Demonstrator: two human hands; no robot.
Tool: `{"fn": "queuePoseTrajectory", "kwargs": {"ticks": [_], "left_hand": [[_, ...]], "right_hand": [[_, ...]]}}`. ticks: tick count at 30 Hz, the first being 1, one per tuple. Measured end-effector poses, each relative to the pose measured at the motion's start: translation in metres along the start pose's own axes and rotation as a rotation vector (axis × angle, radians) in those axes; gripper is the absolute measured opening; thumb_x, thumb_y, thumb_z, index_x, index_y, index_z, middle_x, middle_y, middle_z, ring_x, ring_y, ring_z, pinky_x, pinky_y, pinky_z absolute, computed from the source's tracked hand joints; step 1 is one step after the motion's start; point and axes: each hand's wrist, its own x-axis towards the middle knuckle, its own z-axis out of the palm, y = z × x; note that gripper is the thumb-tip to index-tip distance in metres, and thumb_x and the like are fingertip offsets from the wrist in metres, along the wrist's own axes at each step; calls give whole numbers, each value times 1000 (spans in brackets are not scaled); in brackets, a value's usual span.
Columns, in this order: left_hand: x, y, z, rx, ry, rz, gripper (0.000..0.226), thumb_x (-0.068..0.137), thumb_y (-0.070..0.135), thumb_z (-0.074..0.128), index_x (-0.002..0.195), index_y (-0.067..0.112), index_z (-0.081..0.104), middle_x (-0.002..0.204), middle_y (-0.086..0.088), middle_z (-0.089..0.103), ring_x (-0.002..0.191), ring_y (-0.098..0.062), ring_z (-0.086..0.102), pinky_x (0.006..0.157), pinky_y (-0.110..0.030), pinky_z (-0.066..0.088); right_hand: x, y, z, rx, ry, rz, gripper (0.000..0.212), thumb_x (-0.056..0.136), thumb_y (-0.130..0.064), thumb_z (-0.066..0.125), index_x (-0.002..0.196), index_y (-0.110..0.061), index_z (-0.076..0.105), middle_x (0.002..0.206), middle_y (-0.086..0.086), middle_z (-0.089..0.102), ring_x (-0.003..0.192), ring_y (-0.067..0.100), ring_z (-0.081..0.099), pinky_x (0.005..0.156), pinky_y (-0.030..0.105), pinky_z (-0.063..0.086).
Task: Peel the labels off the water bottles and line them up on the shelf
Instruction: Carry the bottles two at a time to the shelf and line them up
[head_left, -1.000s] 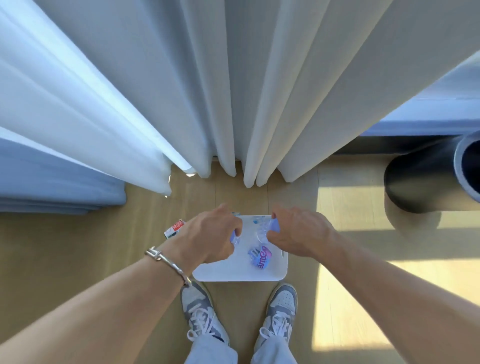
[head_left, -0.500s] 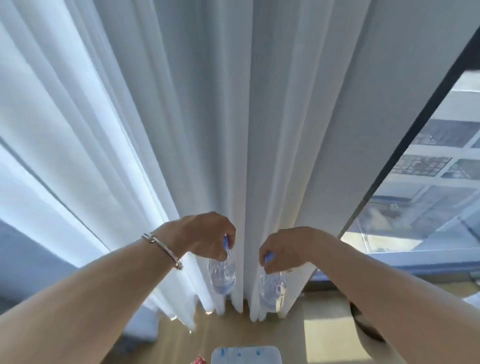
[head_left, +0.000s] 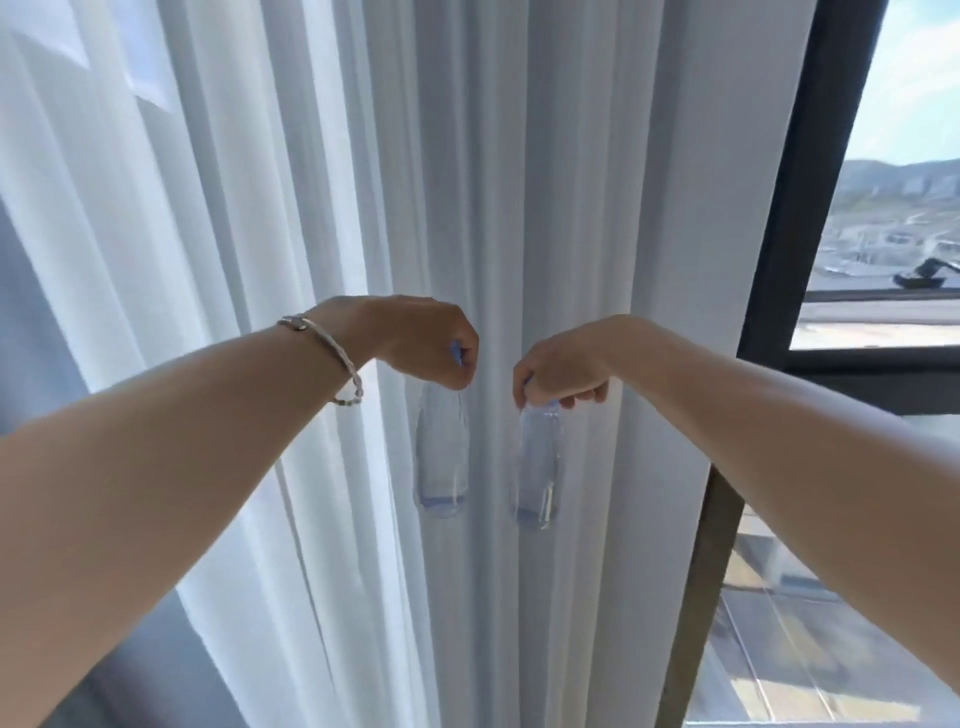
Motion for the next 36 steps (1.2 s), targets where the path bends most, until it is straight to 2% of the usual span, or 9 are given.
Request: {"fn": "queuePoseTrajectory", "kwargs": {"ticks": [4,6,10,14,21,25,28,32,36], "left_hand": [[-9,3,-36,47,81,-33,10,83,29,57,73,29,59,78,11,59,78,-15,56,67,-26,44],[-15,5,-49,68,100,-55,10,84,30,55,75,30,59,82,10,60,80,-16,58,68,-25,45],[-23,11,-69,55,116,-68,13,88,29,53,85,27,65,90,4,68,67,-8,63,63,-21,43],[-21,25,-75,55,126,-70,13,90,28,52,85,29,64,95,0,70,70,-10,63,63,-21,43],[-3,57,-63,6,185,-25,15,85,29,57,71,27,63,78,2,67,56,-10,60,62,-24,49],[14,74,-52,10,121,-9,18,86,40,63,71,31,59,75,5,66,55,-9,61,65,-25,50],[30,84,-41,-29,93,-15,14,86,40,64,76,29,62,83,2,69,60,-11,64,70,-28,55],[49,87,-16,-71,40,-43,12,86,37,65,77,30,62,90,-1,70,67,-13,66,60,-24,53],[50,85,14,-84,-33,-85,13,84,35,65,73,33,60,89,4,68,71,-15,67,65,-25,54]], "right_hand": [[-31,-14,-37,-69,159,-22,23,95,-34,44,110,-21,55,92,4,54,75,18,50,71,31,50],[-43,-19,-50,-153,241,-36,29,96,-47,46,109,-23,54,98,-1,55,75,13,51,66,25,43],[-61,-18,-67,-295,403,-47,30,93,-54,47,101,-26,55,106,-8,57,94,15,54,81,31,41],[-70,-6,-69,-334,543,-33,23,93,-46,45,90,-25,55,85,-6,57,86,18,57,79,33,46],[-76,28,-57,-341,552,-26,31,93,-46,45,83,-18,54,73,-5,51,75,18,55,70,31,41],[-79,49,-50,-367,540,-38,36,93,-46,46,68,-21,41,69,-6,46,64,13,46,64,28,37],[-75,68,-44,-360,516,-42,31,93,-47,45,78,-21,47,72,-6,48,75,17,51,75,32,42],[-52,97,-18,-324,495,-89,25,92,-48,45,85,-24,49,73,-8,48,78,18,53,75,31,39],[-25,113,21,-296,419,-118,23,93,-44,47,88,-23,52,80,-5,49,79,18,50,75,31,34]]}}
